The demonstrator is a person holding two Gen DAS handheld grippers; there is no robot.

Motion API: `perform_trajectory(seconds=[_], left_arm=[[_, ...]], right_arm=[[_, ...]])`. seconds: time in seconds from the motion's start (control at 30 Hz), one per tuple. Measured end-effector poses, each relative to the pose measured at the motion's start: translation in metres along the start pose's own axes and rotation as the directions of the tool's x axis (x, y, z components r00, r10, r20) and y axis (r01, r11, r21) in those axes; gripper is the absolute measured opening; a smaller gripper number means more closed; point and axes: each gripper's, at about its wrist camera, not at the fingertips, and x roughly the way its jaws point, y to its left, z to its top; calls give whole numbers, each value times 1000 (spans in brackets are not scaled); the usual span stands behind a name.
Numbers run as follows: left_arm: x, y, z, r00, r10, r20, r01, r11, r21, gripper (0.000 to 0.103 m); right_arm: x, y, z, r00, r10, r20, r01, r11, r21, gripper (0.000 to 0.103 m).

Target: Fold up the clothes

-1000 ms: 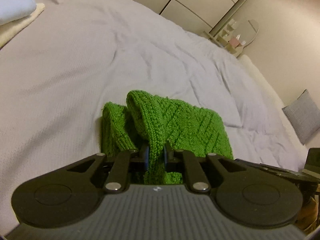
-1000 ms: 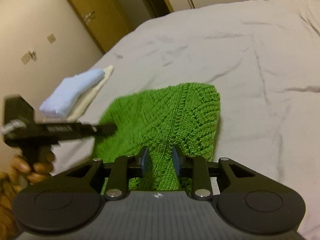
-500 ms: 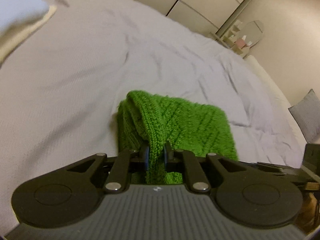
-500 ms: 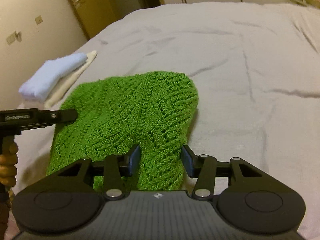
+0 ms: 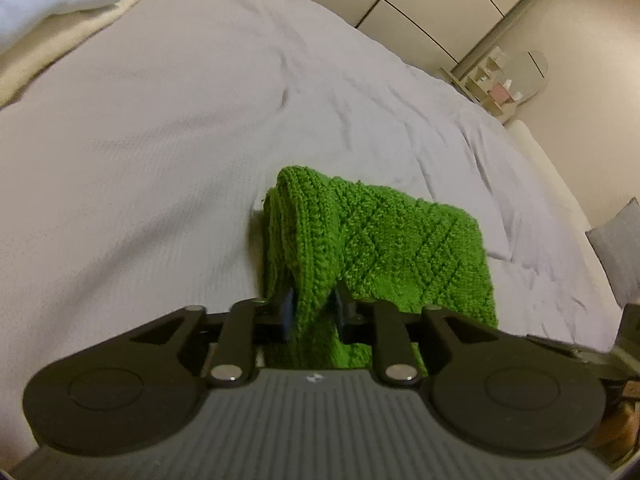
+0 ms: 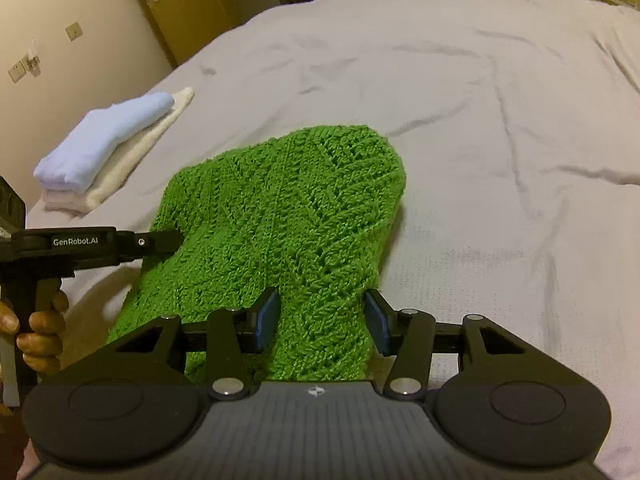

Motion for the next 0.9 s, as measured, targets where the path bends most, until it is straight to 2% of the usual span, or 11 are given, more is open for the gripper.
perform_trajectory(seconds=[0.07, 0.13, 0.3, 0.43, 0.53, 0.6, 0.63, 0.7, 0.73, 0.83, 0.9], left_arm=[[-15, -2, -7, 1000, 9, 9, -9, 1000, -26, 30], [-30, -6, -19, 1000, -10, 15, 11, 999, -46, 30], [-69, -10, -71, 997, -79, -1, 79, 988, -137, 30], [-82, -10, -106, 996, -93, -12, 89, 976, -197, 30], [-78, -7, -111, 995, -95, -20, 87, 969, -232, 30], [-73, -10, -109, 997, -80, -11, 75, 972, -221, 30], [-71, -13, -108, 998, -69, -9, 65, 976, -209, 26], [-73, -17, -108, 999, -46, -3, 45, 983, -180, 8], [-77, -17, -109, 999, -46, 6, 47, 984, -171, 5], [-91, -22, -114, 999, -34, 39, 37, 995, -87, 4], [-83, -24, -117, 1000, 10, 27, -8, 998, -59, 4]], right_arm=[[-5, -2, -1, 1000, 19, 19, -19, 1000, 19, 54], [-11, -5, -4, 998, 43, 39, -44, 998, 42, 58], [-35, -12, -29, 992, 95, 84, -104, 989, 105, 58], [-56, -18, -55, 986, 119, 116, -137, 977, 166, 58], [-69, -20, -68, 982, 137, 133, -161, 967, 197, 58], [-73, -19, -75, 981, 143, 129, -167, 965, 204, 58], [-74, -18, -77, 982, 143, 125, -167, 964, 205, 58], [-76, -15, -81, 982, 146, 122, -169, 965, 201, 58], [-77, -13, -82, 981, 151, 120, -173, 965, 198, 58], [-77, -4, -89, 980, 166, 106, -183, 968, 174, 58], [-74, 4, -96, 981, 172, 87, -183, 973, 142, 58]])
